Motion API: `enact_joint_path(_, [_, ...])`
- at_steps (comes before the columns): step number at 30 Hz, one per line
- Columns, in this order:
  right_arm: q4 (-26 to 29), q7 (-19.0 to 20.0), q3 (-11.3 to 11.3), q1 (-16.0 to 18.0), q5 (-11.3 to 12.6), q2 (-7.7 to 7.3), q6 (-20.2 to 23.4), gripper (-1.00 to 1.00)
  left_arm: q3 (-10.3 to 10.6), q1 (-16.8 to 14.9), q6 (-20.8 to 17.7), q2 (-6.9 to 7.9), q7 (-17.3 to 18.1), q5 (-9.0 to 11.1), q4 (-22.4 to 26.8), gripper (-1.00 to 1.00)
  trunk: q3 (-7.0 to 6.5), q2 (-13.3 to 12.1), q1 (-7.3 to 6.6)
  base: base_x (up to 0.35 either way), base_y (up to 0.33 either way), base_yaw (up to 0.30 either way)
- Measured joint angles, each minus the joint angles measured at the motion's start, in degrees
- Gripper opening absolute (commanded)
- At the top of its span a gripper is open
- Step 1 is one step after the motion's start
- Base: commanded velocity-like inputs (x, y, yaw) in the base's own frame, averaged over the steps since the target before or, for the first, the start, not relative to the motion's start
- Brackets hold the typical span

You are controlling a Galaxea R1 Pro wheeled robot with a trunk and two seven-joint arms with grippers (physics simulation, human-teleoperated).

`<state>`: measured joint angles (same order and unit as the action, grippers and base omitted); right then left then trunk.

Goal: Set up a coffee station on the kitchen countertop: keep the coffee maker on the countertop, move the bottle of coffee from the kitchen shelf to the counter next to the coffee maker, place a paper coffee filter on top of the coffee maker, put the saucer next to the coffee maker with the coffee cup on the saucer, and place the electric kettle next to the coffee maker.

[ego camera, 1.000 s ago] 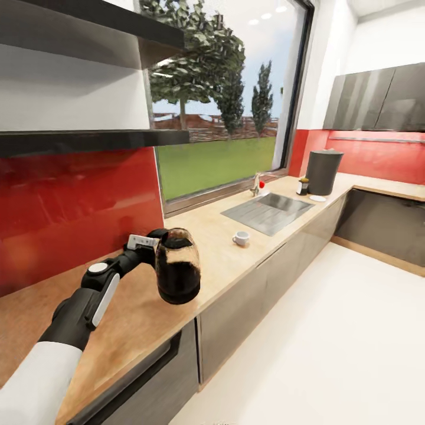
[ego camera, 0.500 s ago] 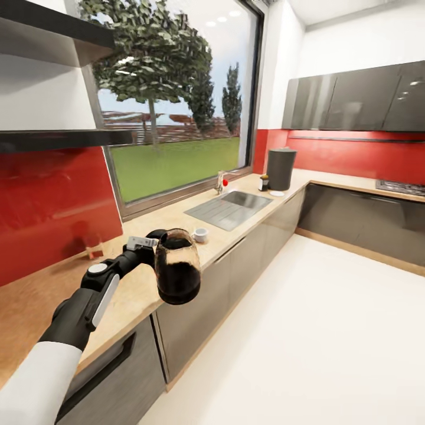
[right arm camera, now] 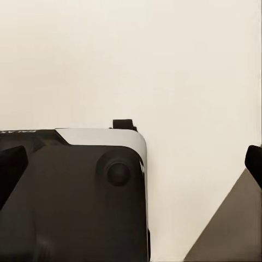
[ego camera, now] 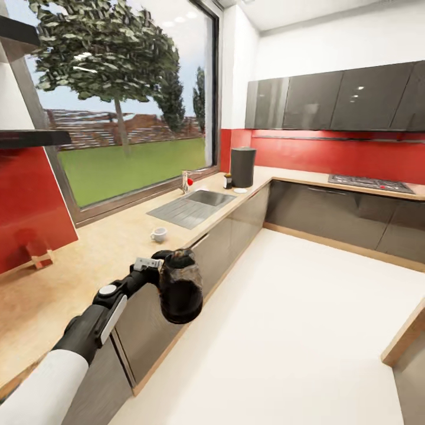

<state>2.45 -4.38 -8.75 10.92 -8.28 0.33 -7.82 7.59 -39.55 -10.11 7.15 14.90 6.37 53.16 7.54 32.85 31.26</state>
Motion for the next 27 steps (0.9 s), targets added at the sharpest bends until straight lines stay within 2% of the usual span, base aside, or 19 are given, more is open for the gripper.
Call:
enact_joint_path(3, [0.0,0.0,0.0,0.0,0.0,0.02,0.0,1.0,0.0,2.1,4.6,-0.05,0.0,-0.1,-3.4,-1.0,0.01,0.0,0.0,-0.018,-0.243,-0.269])
enact_joint_path(6, [0.0,0.0,0.0,0.0,0.0,0.03,0.0,1.0,0.1,3.3,7.2,-0.11,-0.1,-0.1,-6.3,-1.0,0.01,0.0,0.0,-0.003,-0.241,-0.269])
enact_joint_path(15, [0.0,0.0,0.0,0.0,0.0,0.04,-0.1,1.0,-0.1,3.8,15.3,-0.45,0.0,-0.2,-16.1,-1.0,0.0,0.0,0.0,0.0,-0.181,-0.266])
enact_joint_path(19, [0.0,0.0,0.1,0.0,0.0,0.08,-0.2,1.0,-0.2,3.8,18.1,-0.33,0.0,-0.2,-19.7,-1.0,0.0,0.0,0.0,0.0,-0.043,-0.105])
enact_joint_path(20, [0.0,0.0,0.1,0.0,-0.1,0.09,-1.0,1.0,-0.2,3.9,19.8,-0.27,0.0,-0.2,-21.8,-1.0,0.01,0.0,0.0,0.0,-0.011,-0.028])
enact_joint_path(22, [-0.1,0.0,0.2,0.0,-0.1,0.09,-2.5,1.0,-0.2,3.9,21.0,-0.25,0.0,-0.2,-23.7,-1.0,0.0,0.0,0.0,0.0,-0.005,-0.012])
enact_joint_path(24, [-0.1,0.0,0.2,0.0,-0.1,0.08,-3.5,1.0,-0.1,3.9,21.6,-0.21,0.0,-0.6,-25.1,-1.0,0.0,0.0,0.0,0.0,-0.002,-0.004])
enact_joint_path(27, [-0.1,0.0,0.2,0.0,-0.1,0.09,-4.1,1.0,0.0,4.6,21.9,-0.17,0.0,-3.4,-26.5,-1.0,0.01,0.0,0.0,0.0,0.0,-0.001])
